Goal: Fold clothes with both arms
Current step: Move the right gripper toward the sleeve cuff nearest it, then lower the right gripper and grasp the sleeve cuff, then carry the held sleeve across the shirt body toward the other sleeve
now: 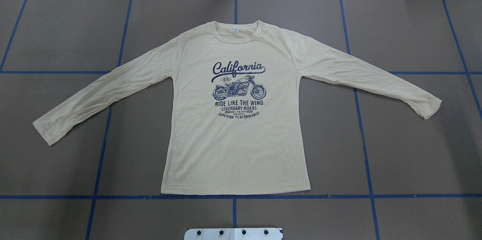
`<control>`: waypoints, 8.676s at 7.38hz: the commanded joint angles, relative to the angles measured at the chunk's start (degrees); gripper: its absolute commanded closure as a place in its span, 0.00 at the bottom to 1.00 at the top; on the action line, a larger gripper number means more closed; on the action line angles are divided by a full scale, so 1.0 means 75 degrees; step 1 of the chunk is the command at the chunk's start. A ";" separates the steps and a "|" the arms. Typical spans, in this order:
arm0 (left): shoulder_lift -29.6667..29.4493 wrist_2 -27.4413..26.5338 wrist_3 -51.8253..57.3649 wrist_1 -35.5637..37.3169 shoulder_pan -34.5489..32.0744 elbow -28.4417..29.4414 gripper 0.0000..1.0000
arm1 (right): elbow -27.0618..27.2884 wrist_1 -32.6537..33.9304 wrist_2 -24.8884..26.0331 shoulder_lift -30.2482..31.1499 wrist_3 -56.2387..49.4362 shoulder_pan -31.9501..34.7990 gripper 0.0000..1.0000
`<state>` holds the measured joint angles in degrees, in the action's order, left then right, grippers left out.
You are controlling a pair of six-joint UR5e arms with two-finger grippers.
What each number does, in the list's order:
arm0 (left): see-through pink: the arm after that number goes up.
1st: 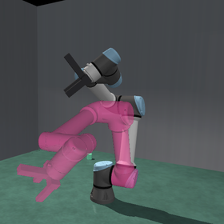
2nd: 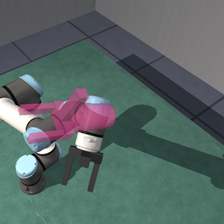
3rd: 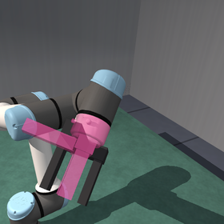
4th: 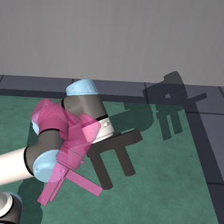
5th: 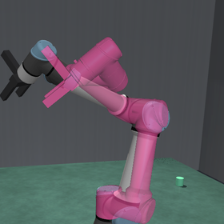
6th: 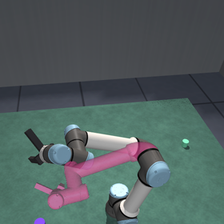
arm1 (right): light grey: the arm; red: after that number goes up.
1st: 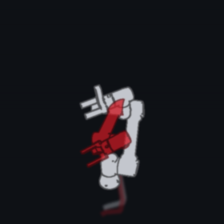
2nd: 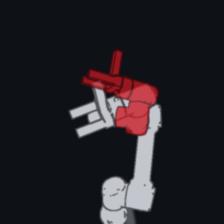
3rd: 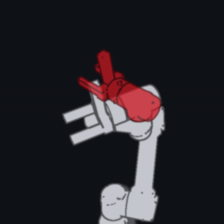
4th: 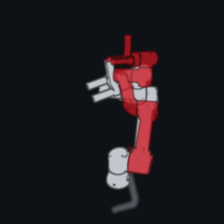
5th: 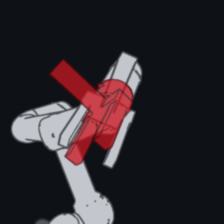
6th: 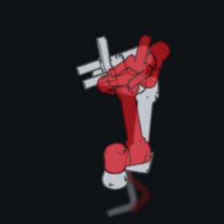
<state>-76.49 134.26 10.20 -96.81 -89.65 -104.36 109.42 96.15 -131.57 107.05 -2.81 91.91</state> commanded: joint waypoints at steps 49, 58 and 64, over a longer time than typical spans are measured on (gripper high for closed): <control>-0.1414 -0.0709 -0.0844 -0.2783 0.0047 -0.0534 0.00 | -0.0889 -0.4296 0.4481 -0.5440 0.8701 -0.5909 1.00; -0.1402 -0.0721 -0.0855 -0.2795 0.0047 -0.0499 0.00 | -0.7784 -0.2156 0.7300 -1.2732 1.1319 -0.8375 1.00; -0.1414 -0.0709 -0.0855 -0.2795 0.0047 -0.0523 0.00 | -0.8718 -0.2203 0.7337 -1.3640 1.2094 -0.8540 0.05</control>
<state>-87.06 128.92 3.78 -117.77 -89.30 -108.22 44.22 79.60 -75.60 5.61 87.50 27.78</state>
